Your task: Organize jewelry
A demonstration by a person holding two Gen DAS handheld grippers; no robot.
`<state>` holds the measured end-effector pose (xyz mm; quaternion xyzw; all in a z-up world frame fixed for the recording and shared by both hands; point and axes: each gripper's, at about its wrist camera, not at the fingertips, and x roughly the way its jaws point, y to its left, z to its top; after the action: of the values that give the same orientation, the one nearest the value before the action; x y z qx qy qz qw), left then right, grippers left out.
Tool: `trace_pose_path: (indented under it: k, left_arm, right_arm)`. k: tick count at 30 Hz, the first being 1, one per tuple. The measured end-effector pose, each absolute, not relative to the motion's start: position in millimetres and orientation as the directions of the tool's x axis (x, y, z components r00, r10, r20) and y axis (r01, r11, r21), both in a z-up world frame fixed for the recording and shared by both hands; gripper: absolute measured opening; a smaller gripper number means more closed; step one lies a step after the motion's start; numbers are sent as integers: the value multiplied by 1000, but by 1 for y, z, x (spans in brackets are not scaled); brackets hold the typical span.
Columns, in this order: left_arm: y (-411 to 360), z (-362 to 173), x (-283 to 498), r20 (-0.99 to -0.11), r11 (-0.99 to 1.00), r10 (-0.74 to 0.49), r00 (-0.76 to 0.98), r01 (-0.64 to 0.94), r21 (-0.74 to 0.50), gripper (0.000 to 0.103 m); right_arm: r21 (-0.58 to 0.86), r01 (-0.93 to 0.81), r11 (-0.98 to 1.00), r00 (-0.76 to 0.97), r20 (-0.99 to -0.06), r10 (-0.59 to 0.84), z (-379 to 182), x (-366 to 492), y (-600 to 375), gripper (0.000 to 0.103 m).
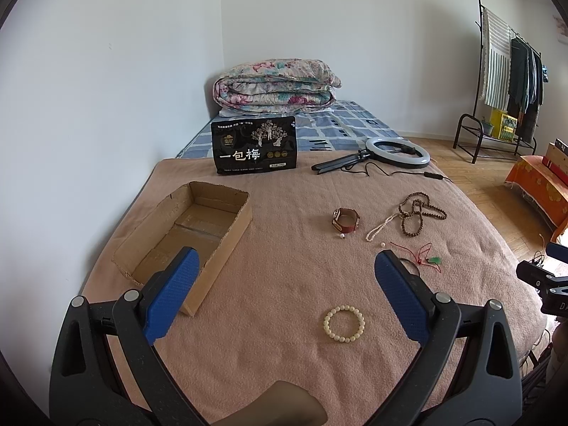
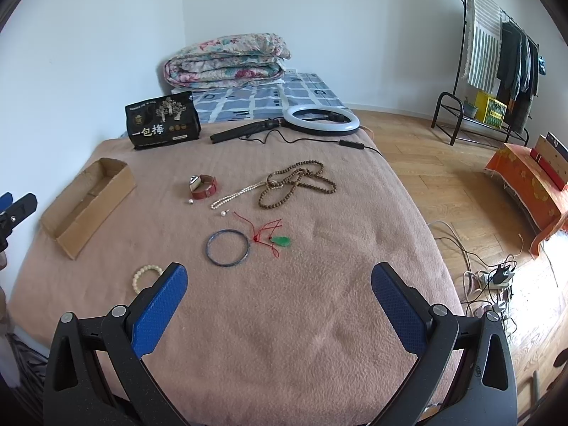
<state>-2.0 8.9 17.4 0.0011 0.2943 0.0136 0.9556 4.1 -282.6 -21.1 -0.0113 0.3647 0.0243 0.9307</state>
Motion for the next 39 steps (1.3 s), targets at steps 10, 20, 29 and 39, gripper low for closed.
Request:
trace_pose_path:
  k: [10, 20, 29, 39]
  left_arm:
    - [8, 17, -2, -562, 1000, 26, 827, -25, 10, 101]
    - [11, 18, -3, -563, 1000, 28, 826, -26, 12, 101]
    - [18, 15, -3, -571, 999, 35, 820, -26, 23, 101]
    - [15, -6, 6, -641, 998, 2, 768, 34, 44, 101]
  right_arm:
    - [-4, -52, 999, 731, -681, 35, -22, 4, -284, 103]
    - [-6, -52, 999, 729, -684, 34, -22, 4, -284, 103]
    - [-4, -46, 999, 726, -687, 30, -24, 4, -288, 103]
    - [-10, -16, 1000, 688, -725, 4, -29, 15, -301, 103]
